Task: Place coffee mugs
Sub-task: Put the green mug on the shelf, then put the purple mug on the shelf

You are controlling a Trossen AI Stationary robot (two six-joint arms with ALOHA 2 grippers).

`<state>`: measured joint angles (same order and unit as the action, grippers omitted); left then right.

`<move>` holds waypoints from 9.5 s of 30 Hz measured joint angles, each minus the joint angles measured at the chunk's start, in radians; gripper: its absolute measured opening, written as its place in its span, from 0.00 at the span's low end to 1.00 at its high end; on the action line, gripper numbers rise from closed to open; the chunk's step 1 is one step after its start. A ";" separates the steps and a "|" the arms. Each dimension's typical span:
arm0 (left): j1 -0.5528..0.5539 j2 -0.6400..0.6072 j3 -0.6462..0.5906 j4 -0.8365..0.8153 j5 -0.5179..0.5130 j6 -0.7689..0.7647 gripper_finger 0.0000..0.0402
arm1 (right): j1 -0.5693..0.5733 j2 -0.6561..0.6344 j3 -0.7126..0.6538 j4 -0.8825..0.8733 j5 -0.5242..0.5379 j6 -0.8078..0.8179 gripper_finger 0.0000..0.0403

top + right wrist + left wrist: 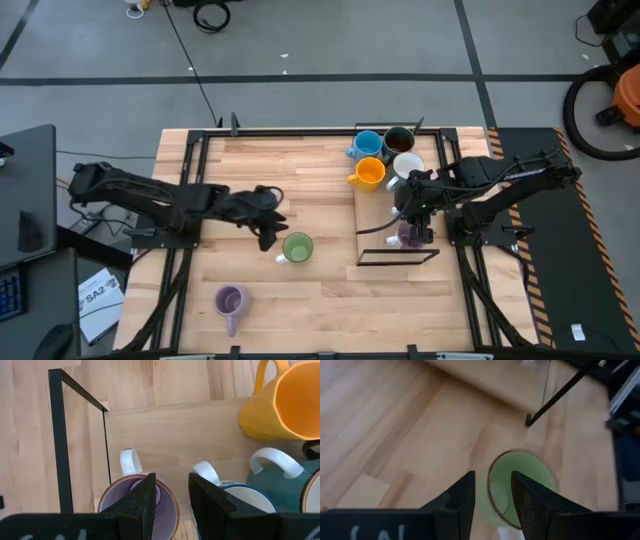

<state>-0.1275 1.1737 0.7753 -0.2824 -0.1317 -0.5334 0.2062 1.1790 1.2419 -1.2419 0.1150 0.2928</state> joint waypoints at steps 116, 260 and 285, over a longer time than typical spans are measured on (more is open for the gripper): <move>0.254 0.994 1.074 -0.248 0.040 0.334 0.08 | 0.000 -0.183 0.000 0.090 0.075 -0.008 0.30; -0.202 0.563 1.073 -1.178 0.040 -0.023 0.51 | 0.000 -0.183 0.000 0.098 0.073 -0.008 0.30; -0.796 0.552 0.846 -1.289 0.094 -1.223 0.51 | 0.000 -0.183 0.000 0.110 0.074 -0.046 0.30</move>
<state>-0.9230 1.7256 1.6218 -1.5717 -0.0377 -1.7563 0.2066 0.9957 1.2419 -1.1315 0.1894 0.2464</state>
